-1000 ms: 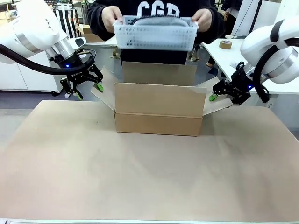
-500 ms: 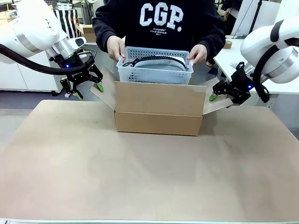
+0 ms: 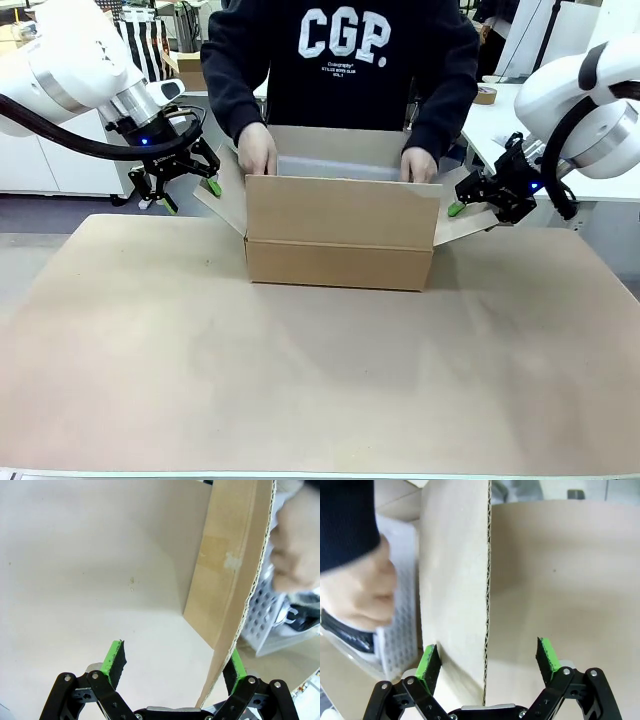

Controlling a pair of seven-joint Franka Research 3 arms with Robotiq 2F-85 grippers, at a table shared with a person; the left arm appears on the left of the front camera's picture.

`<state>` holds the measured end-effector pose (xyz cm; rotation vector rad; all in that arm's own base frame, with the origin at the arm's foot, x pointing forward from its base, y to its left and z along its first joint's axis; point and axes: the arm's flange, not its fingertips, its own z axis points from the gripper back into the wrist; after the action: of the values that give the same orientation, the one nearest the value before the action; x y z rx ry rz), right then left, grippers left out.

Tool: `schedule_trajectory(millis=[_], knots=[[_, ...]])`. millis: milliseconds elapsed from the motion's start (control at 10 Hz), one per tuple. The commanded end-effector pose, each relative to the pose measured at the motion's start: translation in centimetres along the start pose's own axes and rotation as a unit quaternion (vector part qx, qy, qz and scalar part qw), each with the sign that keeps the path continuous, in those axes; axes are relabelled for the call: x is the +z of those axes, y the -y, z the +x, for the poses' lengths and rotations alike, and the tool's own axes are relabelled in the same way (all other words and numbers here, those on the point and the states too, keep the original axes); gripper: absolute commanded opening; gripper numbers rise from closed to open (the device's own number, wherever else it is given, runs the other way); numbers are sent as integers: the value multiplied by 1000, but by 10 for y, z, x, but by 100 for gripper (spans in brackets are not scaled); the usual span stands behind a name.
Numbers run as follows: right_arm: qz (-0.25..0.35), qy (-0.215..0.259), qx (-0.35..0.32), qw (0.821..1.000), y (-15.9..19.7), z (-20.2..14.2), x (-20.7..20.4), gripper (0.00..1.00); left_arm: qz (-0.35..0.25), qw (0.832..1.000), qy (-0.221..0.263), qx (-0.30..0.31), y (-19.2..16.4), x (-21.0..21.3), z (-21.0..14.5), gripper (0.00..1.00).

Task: Pack the gift set into the box.
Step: Lift both hands away from the flaps of the Package Box.

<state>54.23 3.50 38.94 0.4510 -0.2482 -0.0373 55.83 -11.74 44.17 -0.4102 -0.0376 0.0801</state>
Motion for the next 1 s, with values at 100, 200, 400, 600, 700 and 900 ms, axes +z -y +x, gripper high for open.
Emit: schedule_trajectory(millis=[100, 200, 400, 600, 700, 900], knots=[[-11, 5, -7, 1000, -5, 2, 3, 100, 7, 1000, 1, 6, 0, 2, 0, 100], [-11, 5, -7, 1000, -5, 2, 3, 100, 7, 1000, 1, 6, 0, 2, 0, 100], [-11, 5, -7, 1000, -5, 2, 3, 100, 7, 1000, 1, 6, 0, 2, 0, 100], [-11, 5, -7, 1000, -5, 2, 3, 100, 7, 1000, 1, 6, 0, 2, 0, 100], [-11, 5, -7, 1000, -5, 2, 3, 100, 7, 1000, 1, 6, 0, 2, 0, 100], [-11, 5, -7, 1000, -5, 2, 3, 100, 7, 1000, 1, 6, 0, 2, 0, 100]])
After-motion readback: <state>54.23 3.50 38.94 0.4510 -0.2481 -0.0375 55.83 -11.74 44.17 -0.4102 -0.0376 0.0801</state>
